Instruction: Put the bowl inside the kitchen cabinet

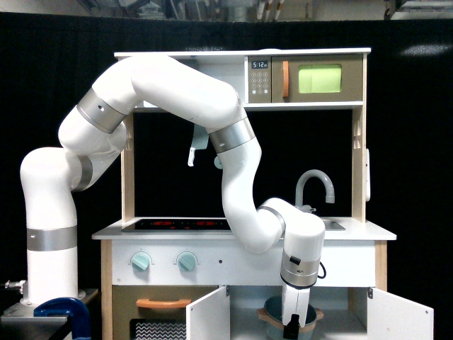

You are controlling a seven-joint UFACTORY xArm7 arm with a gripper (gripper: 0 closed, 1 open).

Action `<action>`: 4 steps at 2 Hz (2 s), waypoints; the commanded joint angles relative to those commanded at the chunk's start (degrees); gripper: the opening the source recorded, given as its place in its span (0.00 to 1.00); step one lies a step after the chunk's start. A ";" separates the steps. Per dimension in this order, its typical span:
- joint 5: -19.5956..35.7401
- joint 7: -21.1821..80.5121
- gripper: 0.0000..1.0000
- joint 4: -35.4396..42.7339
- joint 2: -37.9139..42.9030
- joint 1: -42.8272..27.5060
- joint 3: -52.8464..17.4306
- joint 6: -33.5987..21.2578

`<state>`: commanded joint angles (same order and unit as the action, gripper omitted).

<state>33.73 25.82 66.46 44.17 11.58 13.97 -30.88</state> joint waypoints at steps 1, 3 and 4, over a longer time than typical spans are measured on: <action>-0.16 -1.27 0.00 0.14 0.25 -0.80 0.66 0.72; -0.02 -0.98 1.00 -1.51 -0.40 -0.14 1.47 1.70; 0.06 -0.19 1.00 -2.87 -1.01 0.88 1.90 2.16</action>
<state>33.79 25.63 63.59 43.16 12.46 15.87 -28.72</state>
